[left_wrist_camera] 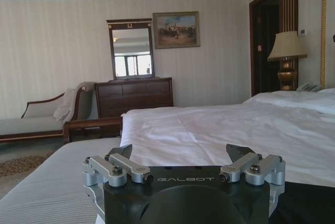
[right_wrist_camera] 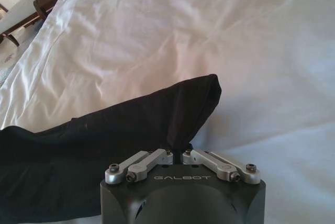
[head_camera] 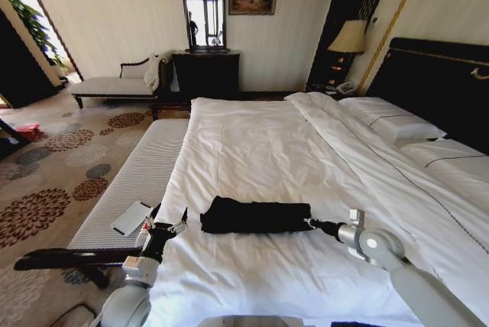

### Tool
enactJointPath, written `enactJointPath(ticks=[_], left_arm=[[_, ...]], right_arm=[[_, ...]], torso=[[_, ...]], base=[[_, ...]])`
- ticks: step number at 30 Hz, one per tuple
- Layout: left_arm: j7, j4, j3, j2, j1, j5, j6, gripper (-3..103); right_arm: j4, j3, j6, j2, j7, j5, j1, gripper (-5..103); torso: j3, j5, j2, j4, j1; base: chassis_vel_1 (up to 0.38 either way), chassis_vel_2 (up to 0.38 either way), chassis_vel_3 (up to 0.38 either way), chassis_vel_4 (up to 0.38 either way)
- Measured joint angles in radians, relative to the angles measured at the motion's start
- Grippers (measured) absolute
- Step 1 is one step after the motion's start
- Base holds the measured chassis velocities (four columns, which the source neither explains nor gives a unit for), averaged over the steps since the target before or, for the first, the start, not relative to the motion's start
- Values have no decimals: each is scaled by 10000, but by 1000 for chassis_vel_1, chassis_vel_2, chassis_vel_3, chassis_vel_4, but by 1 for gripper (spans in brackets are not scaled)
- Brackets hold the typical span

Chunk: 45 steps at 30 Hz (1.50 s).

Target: Fold the clothes on the bed.

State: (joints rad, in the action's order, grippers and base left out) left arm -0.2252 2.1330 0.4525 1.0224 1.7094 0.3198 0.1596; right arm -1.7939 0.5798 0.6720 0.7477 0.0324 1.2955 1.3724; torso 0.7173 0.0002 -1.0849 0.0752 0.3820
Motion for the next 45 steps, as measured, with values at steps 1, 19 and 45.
enactJointPath(ticks=[1,19,45], left_arm=[[0,0,0,0,0,0,0,100],[1,0,0,0,0,0,0,100],[0,0,0,0,0,1,-1,100]], right_arm=[[28,49,-7,-55,-27,-15,12,3],[1473,1210,-511,-756,-1205,-1527,229,3],[-1748,2295,-432,-457,-360,-2124,1096,3]], torso=[[0,-1,-1,0,0],[0,-1,0,1,0],[0,-3,-1,2,0]], base=[[0,0,0,0],[0,0,0,0],[0,0,0,0]])
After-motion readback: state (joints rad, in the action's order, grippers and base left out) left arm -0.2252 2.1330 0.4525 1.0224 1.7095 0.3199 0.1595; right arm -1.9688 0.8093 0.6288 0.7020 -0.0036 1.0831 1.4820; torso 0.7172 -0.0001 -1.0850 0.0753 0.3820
